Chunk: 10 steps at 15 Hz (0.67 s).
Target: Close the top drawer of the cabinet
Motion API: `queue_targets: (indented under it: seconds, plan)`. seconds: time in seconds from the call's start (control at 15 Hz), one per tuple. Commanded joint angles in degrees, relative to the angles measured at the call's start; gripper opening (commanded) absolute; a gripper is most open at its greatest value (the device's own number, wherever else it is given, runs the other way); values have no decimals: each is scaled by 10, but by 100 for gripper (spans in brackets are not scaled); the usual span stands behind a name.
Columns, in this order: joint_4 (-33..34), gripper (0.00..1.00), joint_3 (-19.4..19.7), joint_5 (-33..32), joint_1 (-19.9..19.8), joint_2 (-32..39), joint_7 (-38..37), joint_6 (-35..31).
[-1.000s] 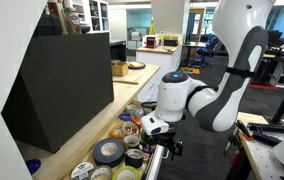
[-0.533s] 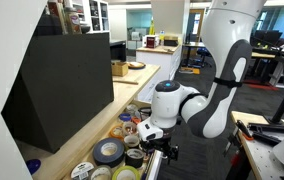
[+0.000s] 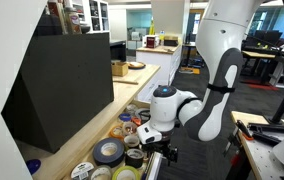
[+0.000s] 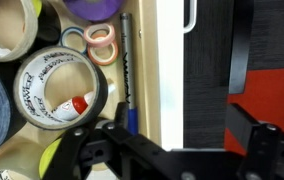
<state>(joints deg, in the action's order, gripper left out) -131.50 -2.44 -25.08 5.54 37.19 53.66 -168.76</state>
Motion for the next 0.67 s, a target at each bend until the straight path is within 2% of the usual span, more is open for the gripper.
queue_targets:
  seconds: [0.0, 0.07, 0.2, 0.6]
  plan:
    - [6, 100, -2, -11, -10, 14, -6, -18]
    - [6, 75, -2, -11, -12, 16, -6, -19]
    - [6, 67, -1, -12, -13, 19, -6, -21]
    - [5, 28, -1, -12, -19, 14, -5, -32]
